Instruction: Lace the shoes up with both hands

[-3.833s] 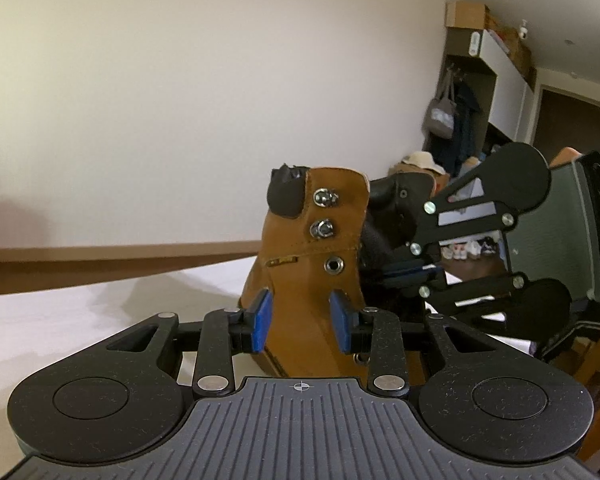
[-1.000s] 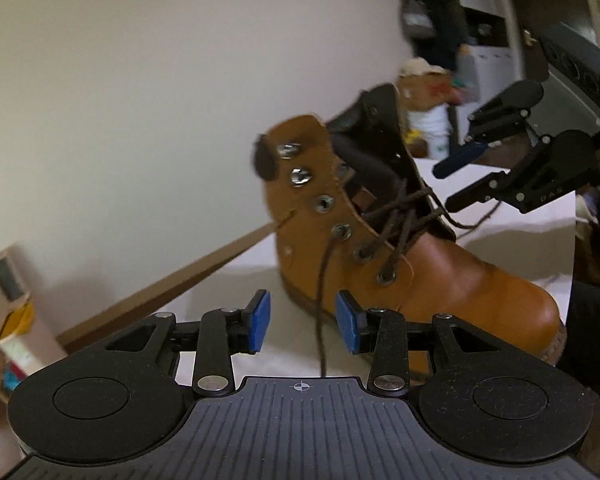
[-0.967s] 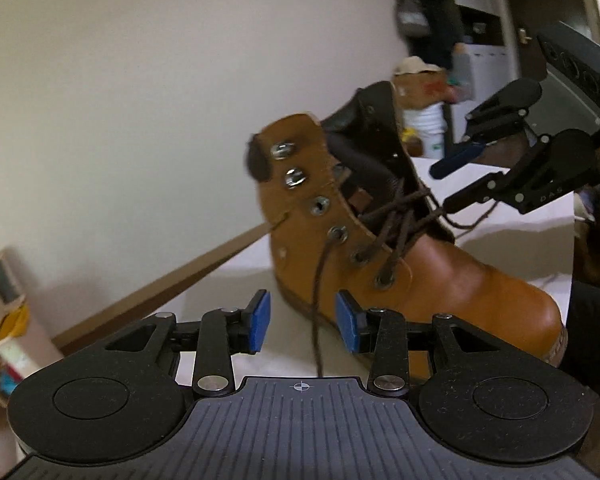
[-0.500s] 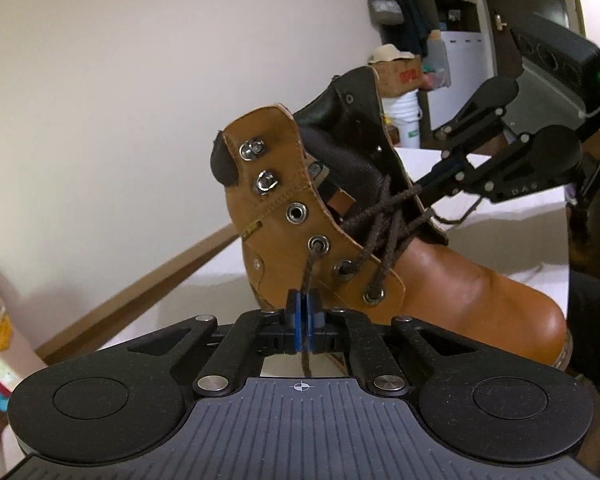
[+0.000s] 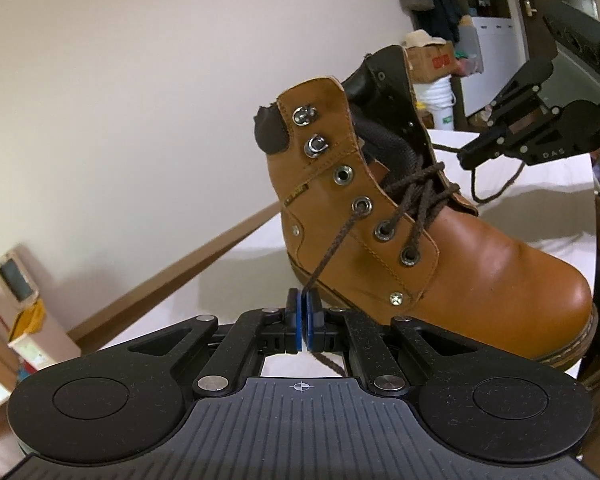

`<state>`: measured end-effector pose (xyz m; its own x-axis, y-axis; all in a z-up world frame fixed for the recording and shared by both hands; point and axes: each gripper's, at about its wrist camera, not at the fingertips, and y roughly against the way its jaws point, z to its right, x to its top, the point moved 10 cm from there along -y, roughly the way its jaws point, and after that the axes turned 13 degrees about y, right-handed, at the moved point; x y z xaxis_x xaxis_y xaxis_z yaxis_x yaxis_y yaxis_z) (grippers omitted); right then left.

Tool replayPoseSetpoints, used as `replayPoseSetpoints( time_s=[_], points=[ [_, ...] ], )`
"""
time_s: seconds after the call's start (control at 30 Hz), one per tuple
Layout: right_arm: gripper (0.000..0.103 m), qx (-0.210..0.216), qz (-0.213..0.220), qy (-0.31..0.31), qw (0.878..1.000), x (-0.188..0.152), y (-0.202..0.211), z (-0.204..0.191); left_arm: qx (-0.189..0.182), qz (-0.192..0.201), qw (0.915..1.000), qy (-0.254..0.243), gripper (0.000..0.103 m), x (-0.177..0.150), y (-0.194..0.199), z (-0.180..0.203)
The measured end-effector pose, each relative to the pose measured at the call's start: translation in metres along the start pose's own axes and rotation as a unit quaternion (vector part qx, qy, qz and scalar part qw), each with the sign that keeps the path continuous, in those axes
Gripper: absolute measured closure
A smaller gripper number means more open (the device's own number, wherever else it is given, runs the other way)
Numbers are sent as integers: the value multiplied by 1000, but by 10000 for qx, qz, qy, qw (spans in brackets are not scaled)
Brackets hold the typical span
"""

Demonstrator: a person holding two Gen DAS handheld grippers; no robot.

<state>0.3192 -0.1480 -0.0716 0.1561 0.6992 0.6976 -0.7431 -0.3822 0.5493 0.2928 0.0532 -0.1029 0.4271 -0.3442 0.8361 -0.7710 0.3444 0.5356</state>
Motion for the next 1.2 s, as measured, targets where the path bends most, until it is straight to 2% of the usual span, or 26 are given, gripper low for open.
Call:
replayPoseSetpoints(
  time_s=[0.07, 0.17, 0.23, 0.3, 0.33, 0.37, 0.4, 0.47, 0.53, 0.6, 0.67, 0.7, 0.8, 0.87, 1.0, 1.07, 1.2],
  points=[
    [99, -34, 2, 15, 10000, 3, 0, 1, -20, 8, 9999, 146, 100, -1, 2, -2],
    [86, -88, 33, -7, 10000, 6, 2, 3, -54, 43, 9993, 377, 95, -2, 6, -5],
    [85, -87, 52, -70, 9999, 5, 9, 4, -50, 68, 9988, 482, 94, -3, 8, -6],
    [83, -107, 63, -91, 9999, 5, 14, 6, -18, 130, 9983, 574, 79, -7, 15, -9],
    [82, -115, 86, -106, 9998, 7, 18, 7, 5, 144, 9981, 606, 76, -8, 18, -10],
    [77, -105, 119, -128, 9998, 8, 23, 8, 11, 155, 9978, 637, 72, -9, 20, -11],
    [66, -95, 141, -141, 9998, 10, 26, 9, 31, 188, 9973, 704, 68, -11, 25, -13],
    [58, -79, 232, -153, 9996, 16, 34, 10, 80, 212, 9967, 780, 63, -14, 31, -15],
    [57, -50, 291, -151, 9995, 22, 38, 10, 148, 202, 9962, 838, 58, -16, 38, -15],
    [53, -12, 330, -163, 9993, 26, 40, 7, 241, 132, 9958, 869, 42, -20, 39, -12],
    [50, 27, 369, -170, 9992, 29, 41, 2, 353, 91, 9952, 911, 35, -23, 40, -8],
    [49, 34, 377, -172, 9991, 32, 40, -1, 392, 100, 9945, 966, 25, -24, 41, -7],
    [41, 58, 390, -197, 9990, 35, 40, -12, 497, 173, 9908, 1245, 17, -30, 51, -9],
    [41, 82, 395, -177, 9990, 39, 43, -21, 554, 227, 9877, 1442, 11, -37, 60, -13],
    [42, 232, 603, -112, 9978, 55, 54, -36, 935, 214, 9795, 1769, 10, -64, 88, -32],
    [46, 631, 779, -10, 9950, 76, 53, -57, 1113, 205, 9753, 1895, 10, -75, 101, -41],
    [47, 1136, 964, 407, 9880, 114, 32, -92, 1674, 196, 9589, 2284, 4, -107, 133, -69]
  ],
)
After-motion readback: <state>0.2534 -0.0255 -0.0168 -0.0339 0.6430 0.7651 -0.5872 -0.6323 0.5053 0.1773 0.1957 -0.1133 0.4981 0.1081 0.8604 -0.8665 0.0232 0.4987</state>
